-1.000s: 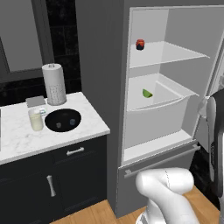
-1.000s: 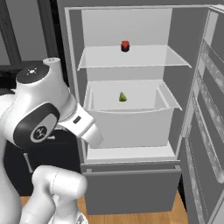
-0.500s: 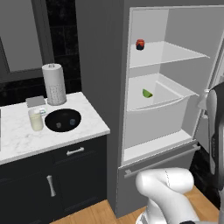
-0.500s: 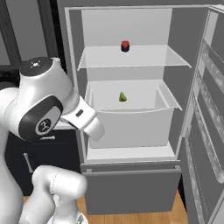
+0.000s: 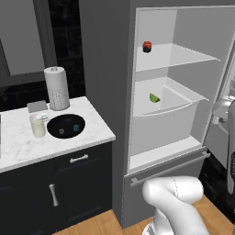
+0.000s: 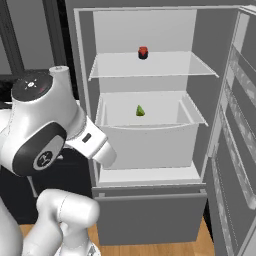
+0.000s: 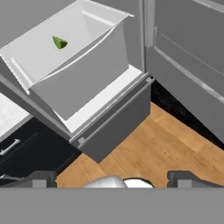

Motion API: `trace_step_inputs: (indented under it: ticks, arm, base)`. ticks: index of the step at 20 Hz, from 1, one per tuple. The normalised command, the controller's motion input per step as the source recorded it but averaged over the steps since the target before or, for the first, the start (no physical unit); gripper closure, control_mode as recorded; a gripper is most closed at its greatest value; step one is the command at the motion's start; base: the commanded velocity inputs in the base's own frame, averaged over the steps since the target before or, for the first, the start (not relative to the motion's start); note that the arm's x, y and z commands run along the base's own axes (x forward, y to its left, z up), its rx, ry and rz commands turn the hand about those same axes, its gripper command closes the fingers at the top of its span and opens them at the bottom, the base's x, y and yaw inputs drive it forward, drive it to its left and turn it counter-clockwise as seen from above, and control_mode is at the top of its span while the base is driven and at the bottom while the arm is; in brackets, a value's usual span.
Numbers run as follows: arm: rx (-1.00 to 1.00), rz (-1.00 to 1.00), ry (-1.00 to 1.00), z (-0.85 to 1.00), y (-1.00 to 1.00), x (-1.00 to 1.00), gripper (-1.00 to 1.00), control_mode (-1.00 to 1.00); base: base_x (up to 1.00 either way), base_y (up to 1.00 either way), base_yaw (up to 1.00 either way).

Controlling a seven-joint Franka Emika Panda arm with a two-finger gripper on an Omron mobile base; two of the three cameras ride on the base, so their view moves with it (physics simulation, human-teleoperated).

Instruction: Grab a lemon wedge from the fridge and one ice cube from the ice bowl, and put them in the glass of lemonade.

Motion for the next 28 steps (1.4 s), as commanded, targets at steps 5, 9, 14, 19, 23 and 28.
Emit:
trace_step_inputs:
  ticks: [5, 9, 14, 19, 23, 28]
  arm:
    - [0.00, 0.03, -0.01, 0.00, 0.00, -0.10, -1.00, 1.00]
    - [0.00, 0.00, 0.00, 0.00, 0.00, 0.00, -1.00, 1.00]
    - [0.00, 0.00, 0.00, 0.00, 0.00, 0.00, -1.00, 1.00]
    - [0.00, 0.00, 0.00, 0.00, 0.00, 0.00, -1.00, 1.00]
    - [0.00, 0.00, 0.00, 0.00, 0.00, 0.00, -1.00, 1.00]
    - [0.00, 0.00, 0.00, 0.00, 0.00, 0.00, -1.00, 1.00]
  base:
    - [0.11, -0.09, 0.14]
    - [0.39, -0.11, 0.30]
    - [0.08, -0.55, 0.27]
    - [0.13, -0.78, 0.23]
    - [0.39, -0.12, 0.16]
    - [0.59, 0.06, 0.07]
